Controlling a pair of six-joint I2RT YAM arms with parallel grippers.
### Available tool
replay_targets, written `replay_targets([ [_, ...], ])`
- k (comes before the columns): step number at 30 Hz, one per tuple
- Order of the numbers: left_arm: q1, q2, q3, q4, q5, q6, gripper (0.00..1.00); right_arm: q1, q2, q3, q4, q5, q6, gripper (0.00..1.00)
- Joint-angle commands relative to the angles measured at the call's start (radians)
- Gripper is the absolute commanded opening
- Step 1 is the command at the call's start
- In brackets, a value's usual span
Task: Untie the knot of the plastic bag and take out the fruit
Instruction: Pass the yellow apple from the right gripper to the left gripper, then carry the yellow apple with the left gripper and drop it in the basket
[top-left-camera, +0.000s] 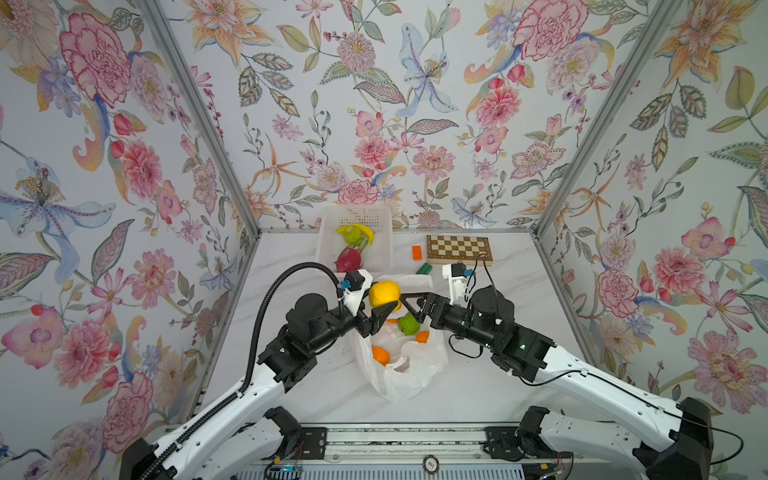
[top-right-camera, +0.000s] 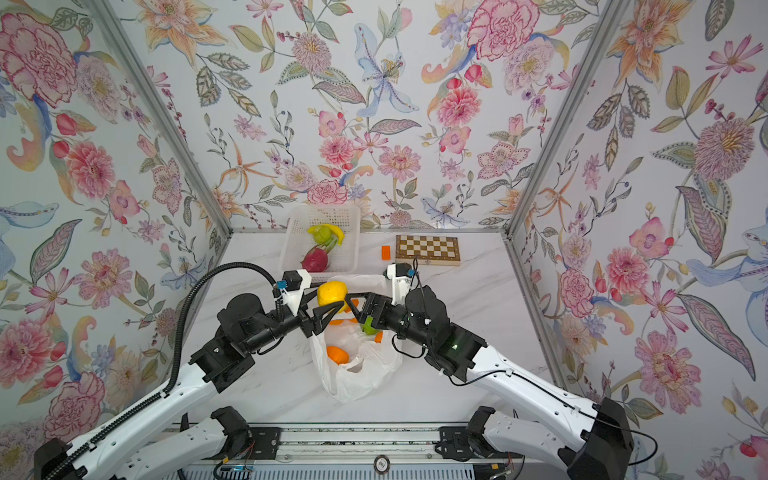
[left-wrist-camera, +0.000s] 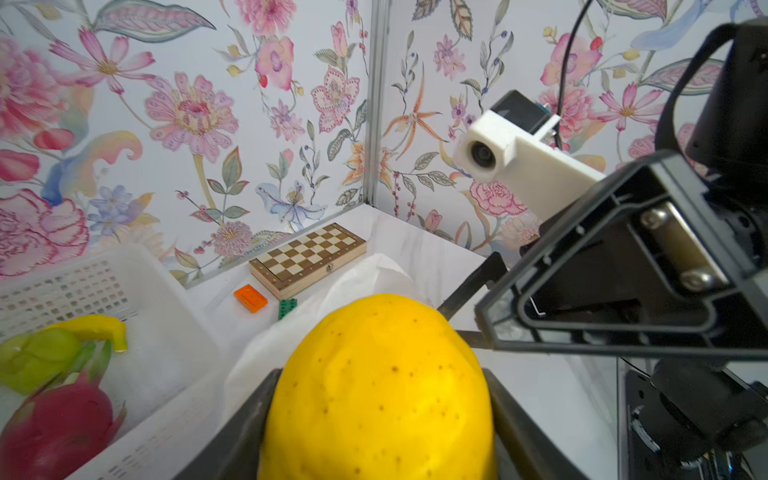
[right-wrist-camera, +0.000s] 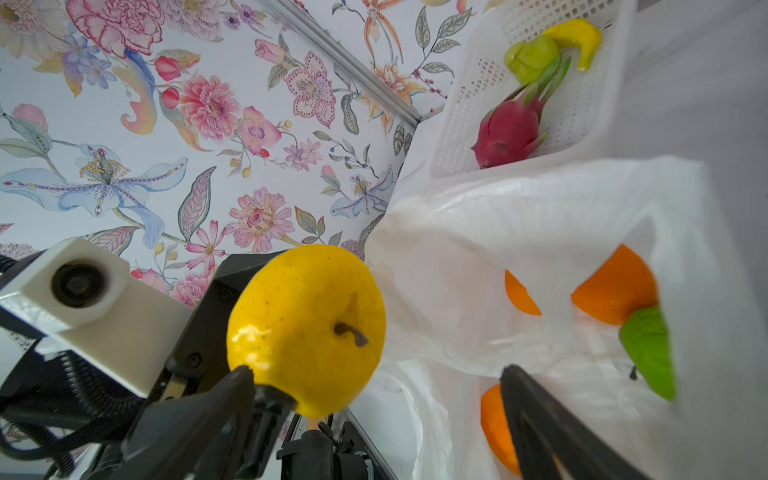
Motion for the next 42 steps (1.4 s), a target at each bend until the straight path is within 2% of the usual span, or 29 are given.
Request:
replay_targets([
  [1,0.017,0.044,0.097,-0.026,-0.115,-0.016,0.47,-0.036,-0.026,0.046,-0.084,0.026,-0.078,0.96],
  [4,0.065,0.115,0.177,-0.048,-0.143,-0.024,0.46,-0.059,-0.028,0.083,-0.127,0.031,-0.118,0.97],
  [10,0.211,0.272,0.293,-0.034,-0.101,-0.042,0.47,-0.081,0.02,0.168,-0.226,0.043,-0.177,0.99],
  [15,0.322,0.427,0.389,-0.064,-0.109,-0.054,0.47,-0.084,0.09,0.229,-0.27,0.015,-0.168,0.99],
  [20,0.394,0.591,0.489,-0.099,-0.056,-0.106,0.47,-0.081,0.142,0.257,-0.297,0.021,-0.129,0.99],
  [24,0.401,0.749,0.604,-0.181,-0.077,-0.146,0.47,-0.078,0.164,0.27,-0.321,0.036,-0.105,0.99],
  [32,0.393,1.093,0.93,-0.482,-0.088,-0.175,0.52,-0.074,0.173,0.264,-0.328,0.065,-0.075,0.99],
  [42,0.333,1.316,1.082,-0.595,-0.143,-0.121,0.53,-0.075,0.166,0.232,-0.322,0.075,-0.055,0.99],
])
